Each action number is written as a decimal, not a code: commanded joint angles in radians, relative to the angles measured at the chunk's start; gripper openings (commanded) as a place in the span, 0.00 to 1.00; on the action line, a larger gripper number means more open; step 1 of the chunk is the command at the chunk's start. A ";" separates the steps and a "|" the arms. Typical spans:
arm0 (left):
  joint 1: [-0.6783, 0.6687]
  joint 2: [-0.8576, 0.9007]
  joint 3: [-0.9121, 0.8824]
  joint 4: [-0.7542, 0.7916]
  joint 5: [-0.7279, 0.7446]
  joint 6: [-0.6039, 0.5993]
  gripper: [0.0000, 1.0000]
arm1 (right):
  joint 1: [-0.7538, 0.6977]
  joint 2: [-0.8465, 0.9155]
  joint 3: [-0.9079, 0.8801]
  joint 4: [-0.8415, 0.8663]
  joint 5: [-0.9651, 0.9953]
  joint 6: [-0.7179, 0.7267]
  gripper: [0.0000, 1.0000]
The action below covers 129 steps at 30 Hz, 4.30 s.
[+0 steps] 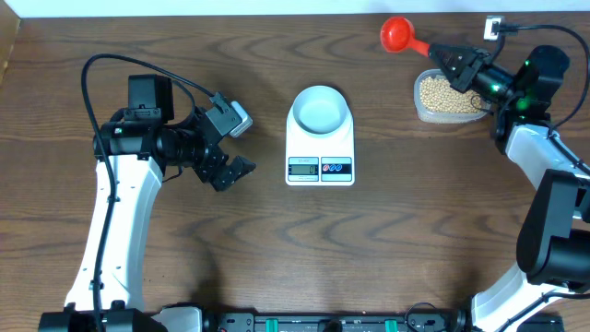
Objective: Scoop item into bowl and weigh 50g on scale
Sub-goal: 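Move the red scoop with the right gripper over the soybean tub, then lower the red scoop into the soybeans and scoop with the right gripper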
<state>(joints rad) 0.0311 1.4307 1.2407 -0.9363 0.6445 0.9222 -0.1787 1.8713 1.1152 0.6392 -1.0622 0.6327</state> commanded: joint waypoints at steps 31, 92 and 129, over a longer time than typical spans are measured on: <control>0.000 0.000 0.018 0.037 0.002 0.020 0.98 | 0.023 -0.004 0.017 -0.144 -0.030 -0.171 0.01; 0.000 -0.045 0.018 0.036 0.069 0.020 0.98 | 0.058 -0.573 0.023 -1.171 0.910 -0.734 0.01; 0.000 -0.045 0.018 0.036 0.069 0.020 0.98 | 0.184 -0.378 0.023 -1.101 1.135 -0.721 0.01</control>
<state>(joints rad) 0.0311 1.3964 1.2407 -0.8967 0.7017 0.9249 0.0032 1.4345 1.1309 -0.4973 0.0616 -0.0639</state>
